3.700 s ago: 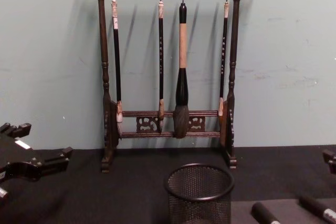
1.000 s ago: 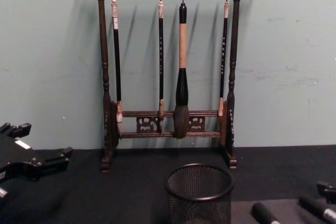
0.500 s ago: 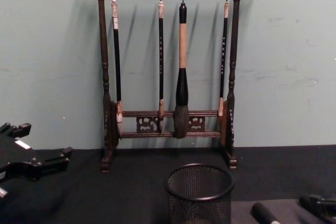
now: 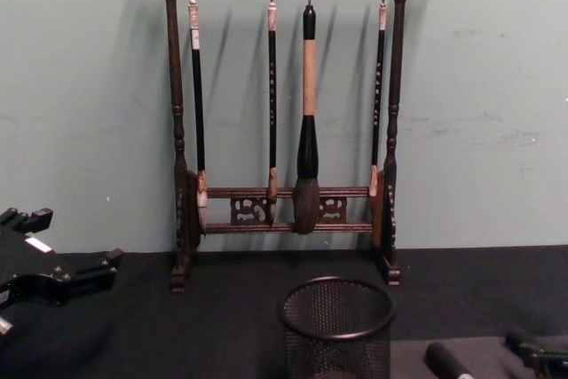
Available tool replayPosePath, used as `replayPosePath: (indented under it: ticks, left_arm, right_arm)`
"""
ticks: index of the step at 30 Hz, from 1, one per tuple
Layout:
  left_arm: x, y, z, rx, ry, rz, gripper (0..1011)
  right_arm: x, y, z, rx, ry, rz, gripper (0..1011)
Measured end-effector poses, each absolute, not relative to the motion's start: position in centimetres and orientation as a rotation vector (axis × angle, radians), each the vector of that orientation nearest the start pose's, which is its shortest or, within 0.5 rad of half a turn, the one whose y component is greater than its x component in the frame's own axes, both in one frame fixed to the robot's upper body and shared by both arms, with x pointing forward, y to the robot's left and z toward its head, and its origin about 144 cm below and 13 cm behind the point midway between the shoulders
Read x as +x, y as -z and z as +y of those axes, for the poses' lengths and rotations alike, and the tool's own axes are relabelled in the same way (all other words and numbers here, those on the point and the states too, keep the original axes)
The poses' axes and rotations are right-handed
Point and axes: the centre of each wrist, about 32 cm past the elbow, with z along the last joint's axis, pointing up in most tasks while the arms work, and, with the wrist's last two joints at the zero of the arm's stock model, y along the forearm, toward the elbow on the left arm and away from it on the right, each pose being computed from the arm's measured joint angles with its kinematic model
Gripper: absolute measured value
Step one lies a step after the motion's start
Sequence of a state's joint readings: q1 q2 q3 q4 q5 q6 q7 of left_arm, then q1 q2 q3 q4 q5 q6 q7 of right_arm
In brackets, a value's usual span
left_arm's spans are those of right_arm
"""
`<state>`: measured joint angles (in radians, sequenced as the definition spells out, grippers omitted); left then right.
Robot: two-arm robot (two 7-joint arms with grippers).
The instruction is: Pick up the water-based marker from the table and place it into the pen holder.
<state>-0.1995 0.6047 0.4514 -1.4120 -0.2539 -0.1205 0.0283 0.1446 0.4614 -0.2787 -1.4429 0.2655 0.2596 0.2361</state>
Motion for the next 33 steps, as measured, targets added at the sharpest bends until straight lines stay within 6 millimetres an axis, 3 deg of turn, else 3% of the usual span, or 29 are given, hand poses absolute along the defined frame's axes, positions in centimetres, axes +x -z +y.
replayPosePath:
  ticks: [33]
  left_arm:
    - [48.86,-113.98,30.97,0.304,-1.248,-0.285,1001]
  right_arm:
    - [49.44,-113.44,-30.01,-0.431,1.140,0.185,1000]
